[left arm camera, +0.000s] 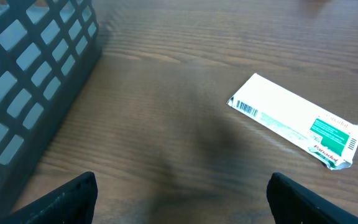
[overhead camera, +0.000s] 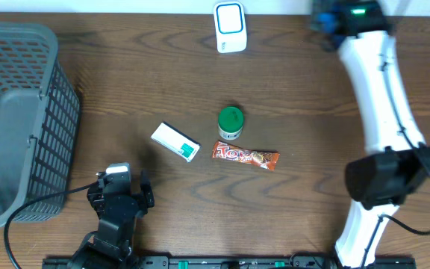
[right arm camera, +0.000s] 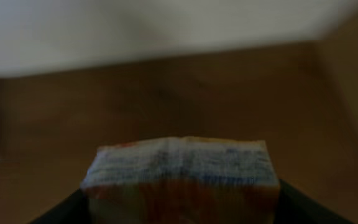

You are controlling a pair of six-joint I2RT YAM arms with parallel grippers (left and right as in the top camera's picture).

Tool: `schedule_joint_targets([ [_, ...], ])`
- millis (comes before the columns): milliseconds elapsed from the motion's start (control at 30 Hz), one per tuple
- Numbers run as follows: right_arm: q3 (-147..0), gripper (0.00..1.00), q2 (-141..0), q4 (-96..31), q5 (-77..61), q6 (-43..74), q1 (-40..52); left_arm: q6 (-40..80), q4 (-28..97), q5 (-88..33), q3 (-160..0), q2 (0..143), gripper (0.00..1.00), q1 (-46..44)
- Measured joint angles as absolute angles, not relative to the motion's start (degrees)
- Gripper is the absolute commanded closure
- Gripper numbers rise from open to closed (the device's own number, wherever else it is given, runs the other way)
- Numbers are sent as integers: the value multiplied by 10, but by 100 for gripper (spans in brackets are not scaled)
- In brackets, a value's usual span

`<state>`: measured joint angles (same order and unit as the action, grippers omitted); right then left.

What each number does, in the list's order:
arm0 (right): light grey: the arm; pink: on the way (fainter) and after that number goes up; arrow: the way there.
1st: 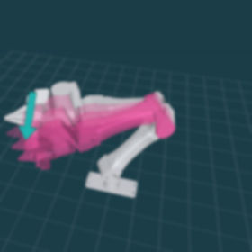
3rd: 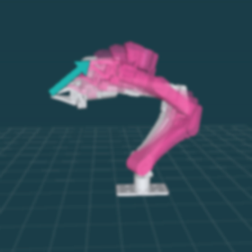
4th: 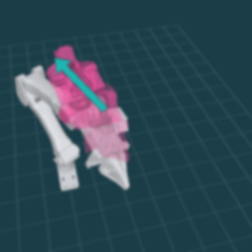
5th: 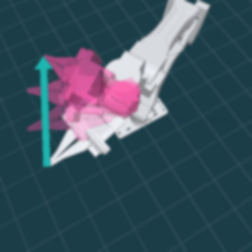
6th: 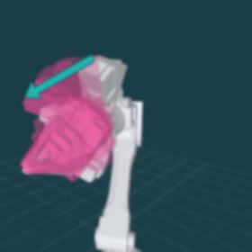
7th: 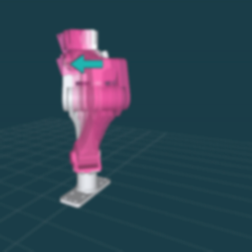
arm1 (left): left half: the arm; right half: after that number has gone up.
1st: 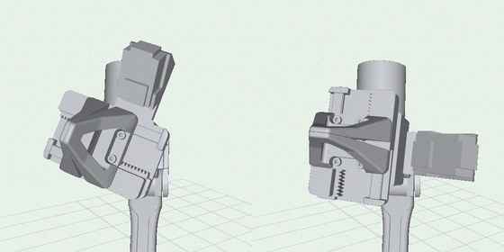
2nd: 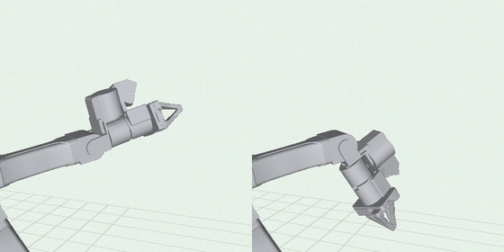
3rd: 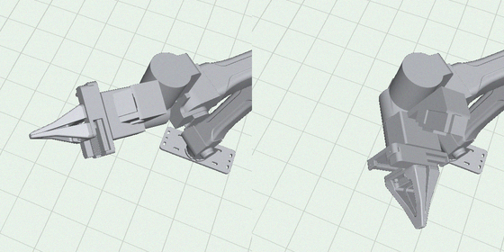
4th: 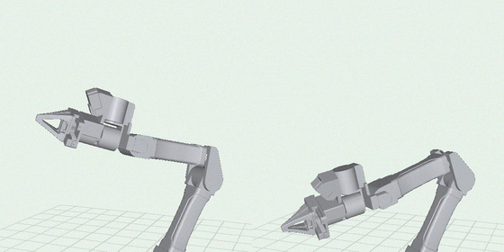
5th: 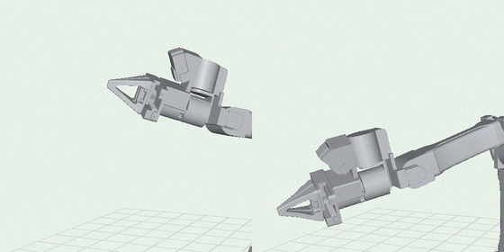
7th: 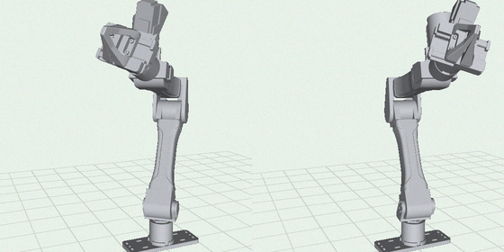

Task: Scan the item barcode
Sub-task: 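Move the snack bag to the table's right edge and release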

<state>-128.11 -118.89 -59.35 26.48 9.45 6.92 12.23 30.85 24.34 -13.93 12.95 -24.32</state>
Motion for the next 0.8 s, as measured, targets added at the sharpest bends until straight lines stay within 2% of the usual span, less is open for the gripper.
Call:
schedule_joint_targets([
  [167, -1264, 35, -1209, -686, 328, 93, -45, 122, 309, 244, -139, 130, 12, -243],
  [433, -1155, 36, -1227, -658, 292, 118, -246, 122, 308, 243, -139, 130, 13, -243],
  [633, -1058, 35, -1227, -591, 227, 122, -355, 122, 308, 243, -139, 130, 13, -243],
  [700, -1032, 27, -1227, -572, 209, 124, -377, 122, 309, 243, -139, 130, 13, -243],
  [800, -1012, 3, -1227, -560, 189, 125, -403, 122, 309, 243, -139, 130, 13, -243],
])
